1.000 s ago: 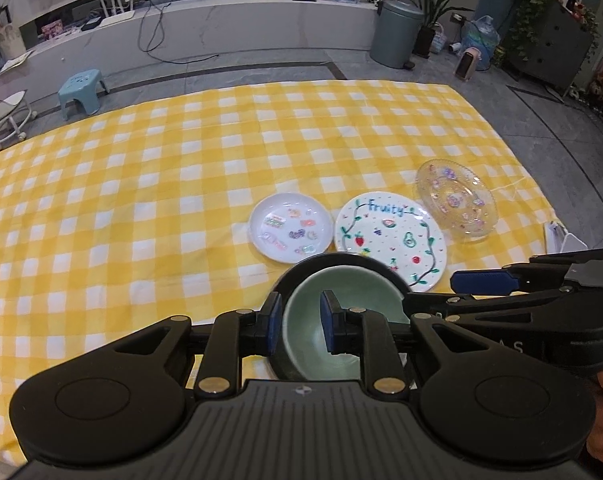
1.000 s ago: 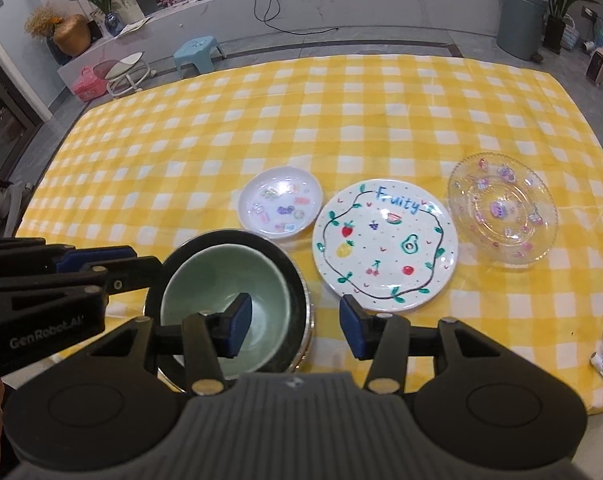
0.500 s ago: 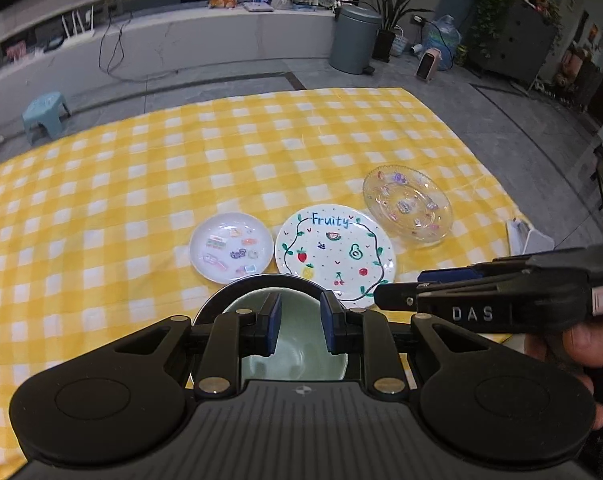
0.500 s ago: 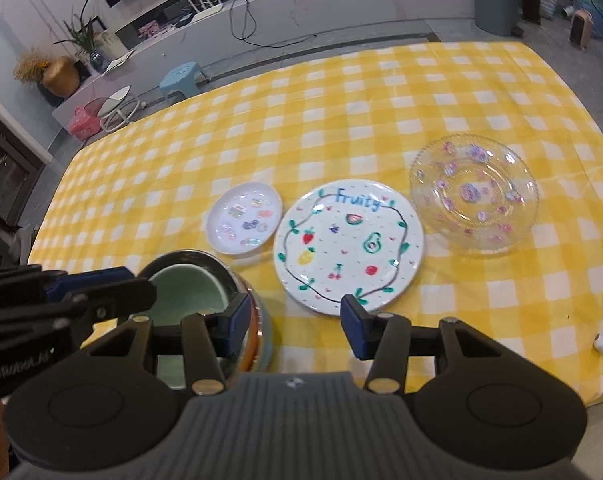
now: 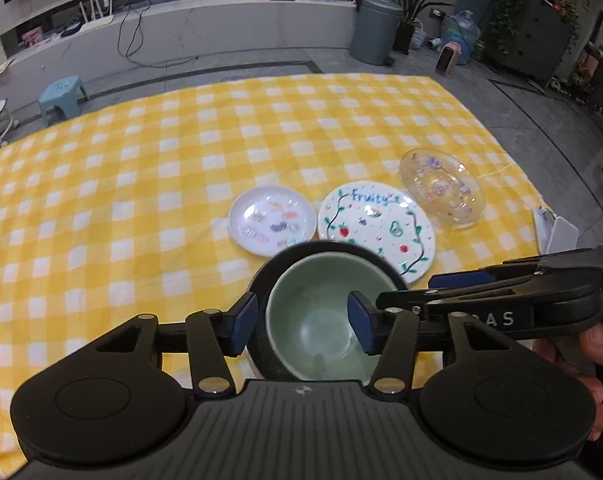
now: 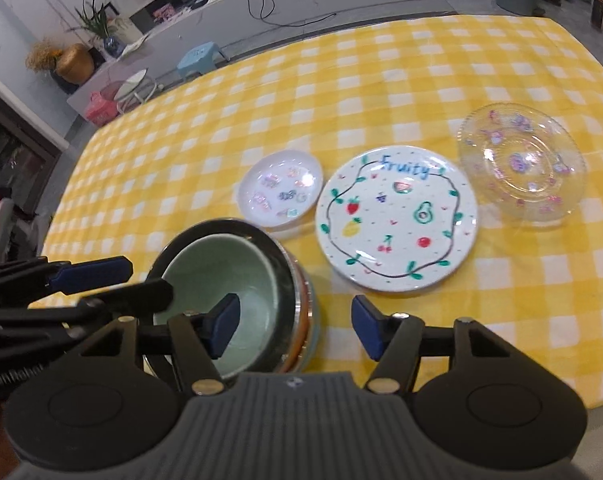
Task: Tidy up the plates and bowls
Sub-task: 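Raise the left tool away from the bowls toward the plates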
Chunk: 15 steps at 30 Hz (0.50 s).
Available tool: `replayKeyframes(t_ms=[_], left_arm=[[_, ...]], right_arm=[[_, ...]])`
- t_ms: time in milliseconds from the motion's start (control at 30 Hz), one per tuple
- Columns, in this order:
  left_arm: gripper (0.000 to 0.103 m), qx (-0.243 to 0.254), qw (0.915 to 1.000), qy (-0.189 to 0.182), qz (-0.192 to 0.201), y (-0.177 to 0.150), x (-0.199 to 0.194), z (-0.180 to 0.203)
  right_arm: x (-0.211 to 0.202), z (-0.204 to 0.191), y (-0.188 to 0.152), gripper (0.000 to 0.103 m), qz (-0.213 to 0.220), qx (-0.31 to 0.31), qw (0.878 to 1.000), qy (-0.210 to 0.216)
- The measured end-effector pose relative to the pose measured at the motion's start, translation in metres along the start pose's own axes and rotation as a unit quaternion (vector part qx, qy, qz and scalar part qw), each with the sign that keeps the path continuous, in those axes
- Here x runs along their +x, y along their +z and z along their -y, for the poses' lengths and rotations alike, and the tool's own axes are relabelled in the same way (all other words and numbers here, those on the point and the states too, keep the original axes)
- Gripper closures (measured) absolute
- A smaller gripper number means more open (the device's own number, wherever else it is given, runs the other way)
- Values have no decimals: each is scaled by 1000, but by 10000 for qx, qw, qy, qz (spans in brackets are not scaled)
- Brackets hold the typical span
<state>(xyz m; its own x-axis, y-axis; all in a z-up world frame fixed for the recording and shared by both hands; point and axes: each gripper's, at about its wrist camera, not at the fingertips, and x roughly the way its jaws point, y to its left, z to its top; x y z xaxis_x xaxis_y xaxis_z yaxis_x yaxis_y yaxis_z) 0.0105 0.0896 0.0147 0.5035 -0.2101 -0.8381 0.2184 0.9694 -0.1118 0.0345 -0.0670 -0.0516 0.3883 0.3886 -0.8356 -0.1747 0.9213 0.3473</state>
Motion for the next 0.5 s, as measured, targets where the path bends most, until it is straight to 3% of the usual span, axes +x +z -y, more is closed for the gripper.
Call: replayKeyframes(t_ms=[133,233,333,500], left_arm=[[39,-181,9998,42,-49,-7,11,-10],[39,-323,9994,17,-156,-9,16,-15],[40,-474,9989,10,25,-6,9,-16],[40,-66,9994,-32,351,22,-7,8]], right_arm=[[10,-7,-1,43,-62,-68,9996,-250],[9,-3,-1,43,-73,-5,9998,-183],[1,4,1,43,27,65,9999,-136],[-23,19,15,42,314,232,9992,-132]])
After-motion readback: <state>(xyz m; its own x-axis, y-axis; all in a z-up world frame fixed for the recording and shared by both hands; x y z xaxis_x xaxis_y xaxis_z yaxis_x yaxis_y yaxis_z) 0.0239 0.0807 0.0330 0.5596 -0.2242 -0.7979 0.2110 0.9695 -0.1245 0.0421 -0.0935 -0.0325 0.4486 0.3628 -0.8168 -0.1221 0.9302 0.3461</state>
